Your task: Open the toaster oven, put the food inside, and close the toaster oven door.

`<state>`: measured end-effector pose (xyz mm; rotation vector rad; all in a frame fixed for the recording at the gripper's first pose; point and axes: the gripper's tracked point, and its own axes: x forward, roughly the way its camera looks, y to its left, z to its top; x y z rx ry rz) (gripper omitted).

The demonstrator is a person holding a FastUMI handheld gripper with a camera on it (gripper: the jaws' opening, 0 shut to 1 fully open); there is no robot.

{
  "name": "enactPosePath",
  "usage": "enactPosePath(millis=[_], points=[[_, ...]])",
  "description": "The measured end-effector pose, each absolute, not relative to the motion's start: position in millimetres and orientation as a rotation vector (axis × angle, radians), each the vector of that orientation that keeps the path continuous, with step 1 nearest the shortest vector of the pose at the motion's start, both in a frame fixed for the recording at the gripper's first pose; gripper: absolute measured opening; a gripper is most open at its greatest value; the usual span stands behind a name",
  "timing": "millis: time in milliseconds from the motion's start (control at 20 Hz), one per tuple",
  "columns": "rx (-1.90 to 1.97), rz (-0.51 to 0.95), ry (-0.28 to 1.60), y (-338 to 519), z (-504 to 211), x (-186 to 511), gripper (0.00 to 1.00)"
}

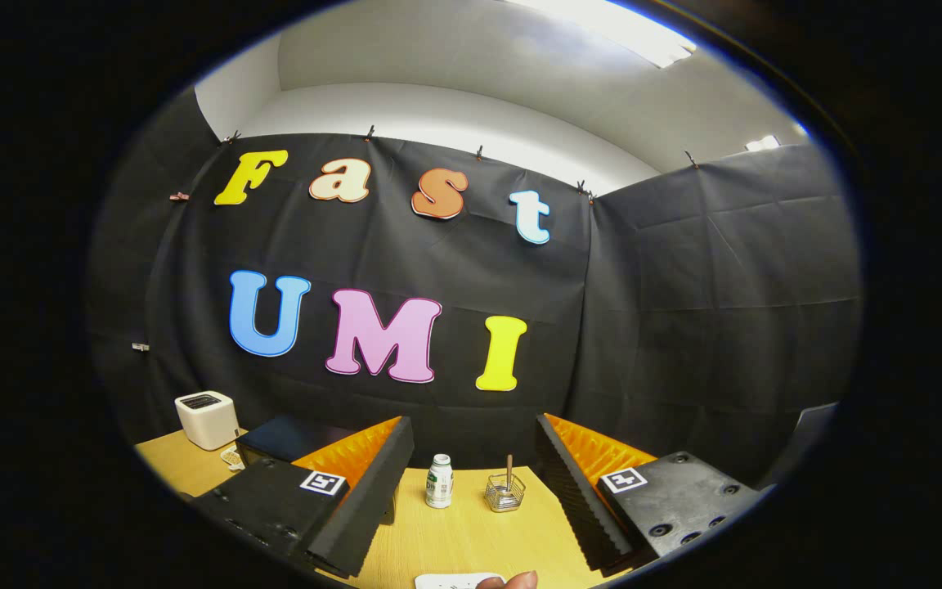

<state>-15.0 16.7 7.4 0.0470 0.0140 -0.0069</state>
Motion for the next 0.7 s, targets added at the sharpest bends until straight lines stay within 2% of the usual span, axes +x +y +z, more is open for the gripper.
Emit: enactPosePath(millis=[400, 700], points=[[0.089, 0.013, 0.063, 40.5, -10.2, -8.2, 0.97], [0.155, 0.087, 0.123, 144.5, -42.5, 24.3, 0.98]])
